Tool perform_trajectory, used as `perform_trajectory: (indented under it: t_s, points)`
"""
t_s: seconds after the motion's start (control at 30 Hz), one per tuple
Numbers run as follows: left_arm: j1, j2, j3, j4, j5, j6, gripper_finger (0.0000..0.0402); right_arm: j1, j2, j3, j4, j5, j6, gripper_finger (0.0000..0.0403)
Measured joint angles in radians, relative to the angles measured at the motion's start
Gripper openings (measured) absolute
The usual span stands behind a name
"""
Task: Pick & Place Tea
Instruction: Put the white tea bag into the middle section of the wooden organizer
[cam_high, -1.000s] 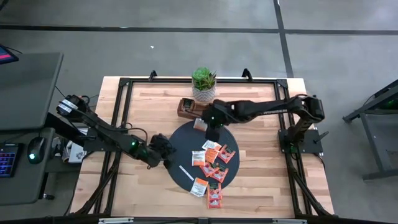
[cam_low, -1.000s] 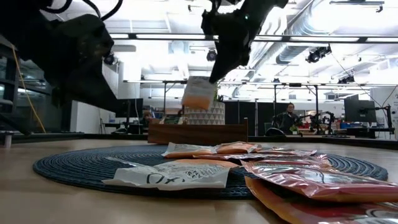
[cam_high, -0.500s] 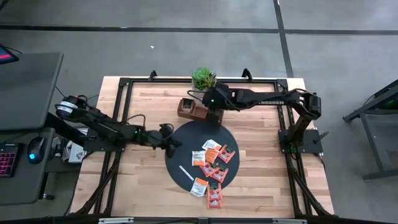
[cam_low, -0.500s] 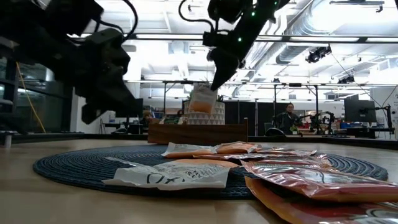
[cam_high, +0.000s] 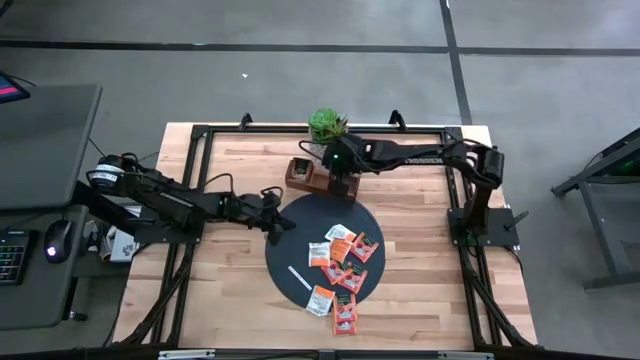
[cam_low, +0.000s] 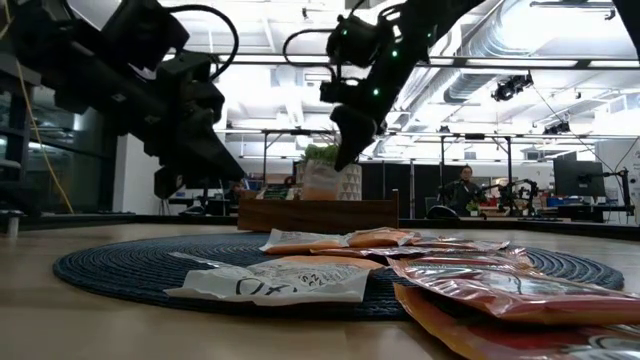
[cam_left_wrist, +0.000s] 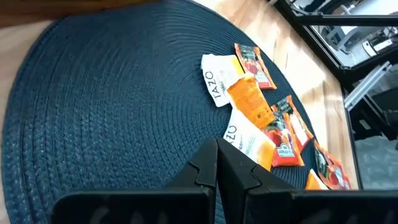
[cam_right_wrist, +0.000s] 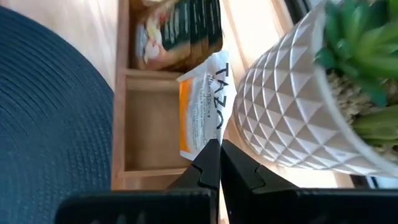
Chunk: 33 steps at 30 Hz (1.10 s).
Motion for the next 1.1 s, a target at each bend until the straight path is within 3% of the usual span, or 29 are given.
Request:
perform_trajectory:
  t_s: [0.5,1.1]
  points:
    - [0.006,0.000,0.000,-0.004,0.024,0.026,0.0001,-0.015,0.022,0.000,0.007,-0.044,-0.029,0.0011]
    - [0.004,0.000,0.001,-0.009,0.053,0.027,0.0001,-0.014,0.020,0.000,0.016,-0.045,0.036,0.0149]
